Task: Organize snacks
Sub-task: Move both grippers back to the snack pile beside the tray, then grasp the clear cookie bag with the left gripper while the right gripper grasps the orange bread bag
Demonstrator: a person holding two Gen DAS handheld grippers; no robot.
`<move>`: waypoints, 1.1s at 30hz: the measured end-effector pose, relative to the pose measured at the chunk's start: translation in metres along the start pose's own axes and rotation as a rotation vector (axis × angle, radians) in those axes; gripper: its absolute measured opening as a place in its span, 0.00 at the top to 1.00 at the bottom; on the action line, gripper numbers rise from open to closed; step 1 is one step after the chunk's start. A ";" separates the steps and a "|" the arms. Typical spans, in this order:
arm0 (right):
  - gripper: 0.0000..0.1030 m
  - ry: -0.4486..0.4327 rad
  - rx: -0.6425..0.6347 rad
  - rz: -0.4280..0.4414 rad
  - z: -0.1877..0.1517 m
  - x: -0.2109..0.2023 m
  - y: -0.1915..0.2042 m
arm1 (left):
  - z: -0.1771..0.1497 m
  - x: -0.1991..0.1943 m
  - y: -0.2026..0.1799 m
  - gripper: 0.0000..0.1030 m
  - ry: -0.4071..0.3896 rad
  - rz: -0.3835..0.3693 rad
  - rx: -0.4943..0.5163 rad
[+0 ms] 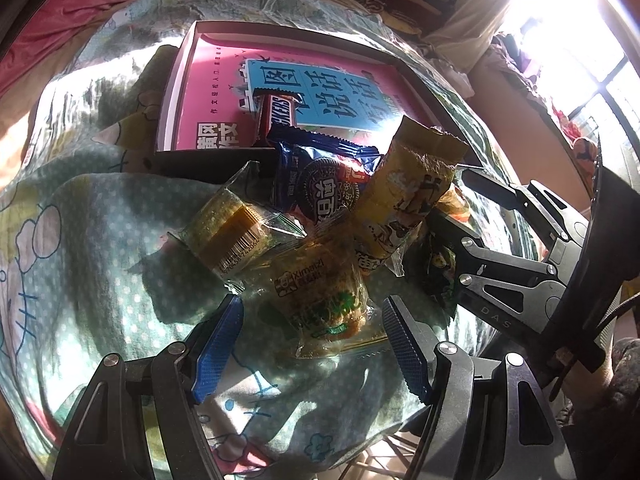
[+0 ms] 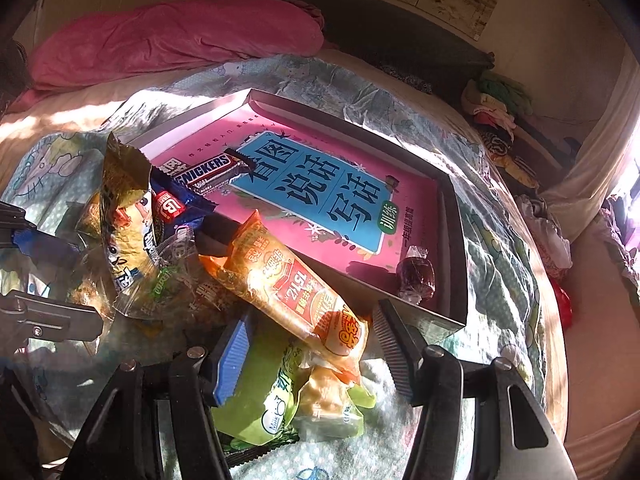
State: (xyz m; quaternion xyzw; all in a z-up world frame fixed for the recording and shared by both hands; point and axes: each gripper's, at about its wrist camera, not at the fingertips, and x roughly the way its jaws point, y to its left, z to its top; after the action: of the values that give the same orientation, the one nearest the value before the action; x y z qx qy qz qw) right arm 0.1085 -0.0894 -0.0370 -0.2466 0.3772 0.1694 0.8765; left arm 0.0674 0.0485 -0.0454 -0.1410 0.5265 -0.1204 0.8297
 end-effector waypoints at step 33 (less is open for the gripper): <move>0.68 -0.078 0.281 0.172 -0.003 -0.014 -0.045 | 0.005 0.008 0.005 0.56 0.012 -0.041 -0.039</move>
State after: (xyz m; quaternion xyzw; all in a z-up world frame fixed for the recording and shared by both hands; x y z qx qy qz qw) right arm 0.1193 -0.1298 -0.0150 -0.0815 0.3827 0.1987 0.8986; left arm 0.0756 0.0513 -0.0518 -0.1671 0.5307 -0.1278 0.8211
